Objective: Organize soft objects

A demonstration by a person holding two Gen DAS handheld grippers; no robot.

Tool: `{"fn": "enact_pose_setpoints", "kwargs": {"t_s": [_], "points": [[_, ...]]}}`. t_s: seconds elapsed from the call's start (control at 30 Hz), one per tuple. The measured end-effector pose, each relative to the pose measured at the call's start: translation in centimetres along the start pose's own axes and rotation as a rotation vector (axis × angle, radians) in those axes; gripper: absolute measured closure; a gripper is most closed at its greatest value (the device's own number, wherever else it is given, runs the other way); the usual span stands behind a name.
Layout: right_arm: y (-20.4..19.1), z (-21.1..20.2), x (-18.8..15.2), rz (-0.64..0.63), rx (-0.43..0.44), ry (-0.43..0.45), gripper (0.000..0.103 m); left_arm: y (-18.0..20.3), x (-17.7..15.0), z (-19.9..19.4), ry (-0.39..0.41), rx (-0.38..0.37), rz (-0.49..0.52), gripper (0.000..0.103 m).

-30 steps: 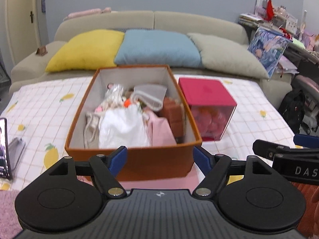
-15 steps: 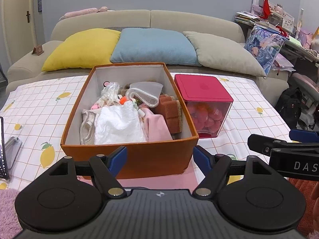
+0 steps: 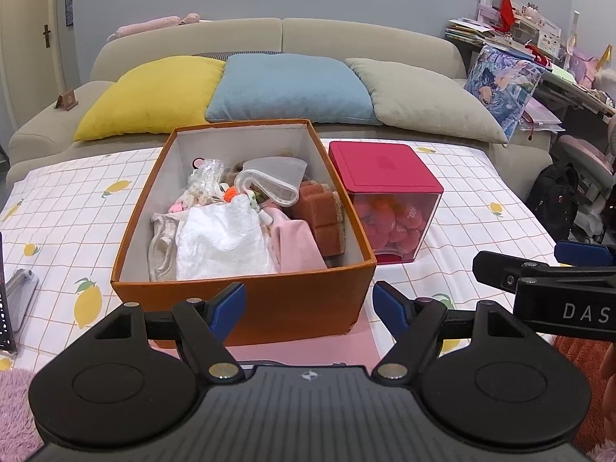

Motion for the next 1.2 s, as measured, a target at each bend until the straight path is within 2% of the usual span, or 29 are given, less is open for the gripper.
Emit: {"fn": "enact_pose_setpoints", "kwargs": {"t_s": [1.2], "points": [[-0.18, 0.16, -0.01, -0.003, 0.001, 0.004, 0.004, 0.16, 0.05, 0.05, -0.004, -0.005, 0.013, 0.015]]}}
Point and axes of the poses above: each gripper's, at about its wrist camera, not at the fingertips, and z roughly the way its jaws point, y to its right, x to its top, the point moved 7 cm from there along z, roughly the way its jaws point, and after that the axes turned 6 degrees about -x, right-handed, at the moved point
